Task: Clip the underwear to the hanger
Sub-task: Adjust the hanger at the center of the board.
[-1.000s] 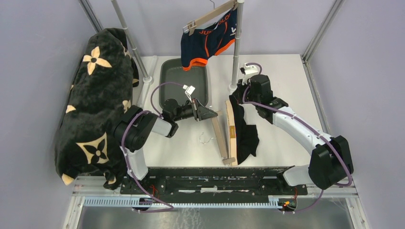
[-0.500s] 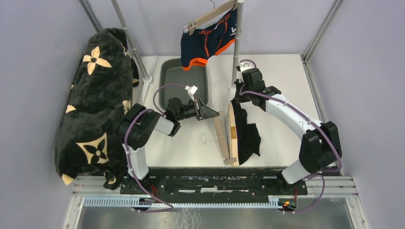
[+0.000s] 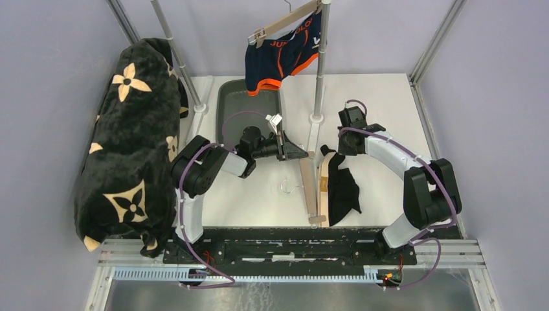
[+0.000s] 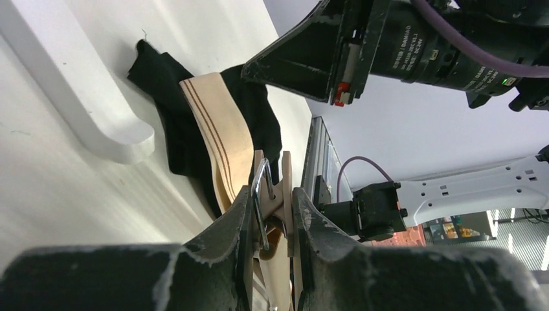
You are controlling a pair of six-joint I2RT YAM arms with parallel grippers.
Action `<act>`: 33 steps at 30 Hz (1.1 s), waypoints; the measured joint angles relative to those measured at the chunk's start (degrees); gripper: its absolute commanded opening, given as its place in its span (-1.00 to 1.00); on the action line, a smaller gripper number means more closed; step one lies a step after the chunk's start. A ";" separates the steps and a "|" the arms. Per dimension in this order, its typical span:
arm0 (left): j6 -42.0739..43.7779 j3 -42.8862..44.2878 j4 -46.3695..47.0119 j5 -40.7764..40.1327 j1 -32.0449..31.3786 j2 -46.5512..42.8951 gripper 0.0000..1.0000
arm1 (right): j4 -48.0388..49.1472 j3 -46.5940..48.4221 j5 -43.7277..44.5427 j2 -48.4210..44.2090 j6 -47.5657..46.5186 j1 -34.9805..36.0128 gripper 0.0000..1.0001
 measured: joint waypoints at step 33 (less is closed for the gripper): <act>-3.78 2.80 8.85 2.97 -1.60 3.72 -0.94 | 16.04 -5.84 -28.37 -7.21 1.62 -0.63 0.30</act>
